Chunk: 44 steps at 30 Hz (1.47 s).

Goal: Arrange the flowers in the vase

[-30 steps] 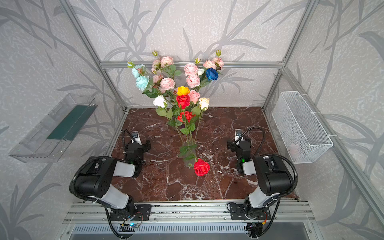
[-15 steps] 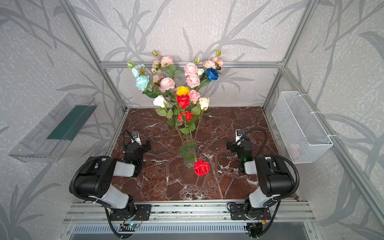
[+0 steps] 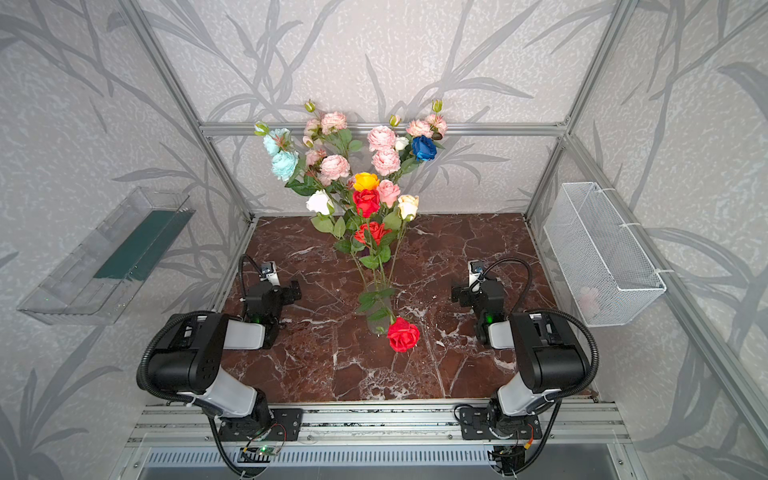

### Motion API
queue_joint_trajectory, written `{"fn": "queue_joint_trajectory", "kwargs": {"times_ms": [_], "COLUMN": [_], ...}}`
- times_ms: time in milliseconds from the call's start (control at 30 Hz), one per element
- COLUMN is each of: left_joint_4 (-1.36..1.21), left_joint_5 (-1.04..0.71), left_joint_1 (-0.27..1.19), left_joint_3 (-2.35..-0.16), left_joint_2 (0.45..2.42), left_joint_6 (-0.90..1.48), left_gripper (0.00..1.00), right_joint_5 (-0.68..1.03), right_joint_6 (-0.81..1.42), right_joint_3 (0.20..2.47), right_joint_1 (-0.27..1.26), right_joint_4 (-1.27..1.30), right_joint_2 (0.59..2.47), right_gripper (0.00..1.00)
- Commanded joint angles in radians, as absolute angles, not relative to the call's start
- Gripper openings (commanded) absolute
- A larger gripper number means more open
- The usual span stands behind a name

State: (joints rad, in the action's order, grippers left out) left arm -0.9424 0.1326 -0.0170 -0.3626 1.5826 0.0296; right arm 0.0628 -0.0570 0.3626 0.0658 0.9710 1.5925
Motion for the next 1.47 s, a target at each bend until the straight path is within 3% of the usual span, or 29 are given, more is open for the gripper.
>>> {"fn": "queue_joint_trajectory", "kwargs": {"times_ms": [0,1433], "left_joint_4": [-0.939,-0.936], "left_joint_5": [0.115,0.117], "left_joint_1": [-0.023,-0.021], "left_joint_3": [-0.378,-0.379], "left_joint_2": [1.566,1.566], "left_joint_6": [0.032,0.032], "left_gripper": [0.99,0.99], "right_joint_5": [0.071,0.04], "right_joint_6": [-0.068,-0.084], "right_joint_3": [0.374,0.374], "right_joint_1": [0.071,0.092], "right_joint_4": [0.981,0.981], "right_joint_2": [1.586,1.586], "right_gripper": [0.99,0.99]}}
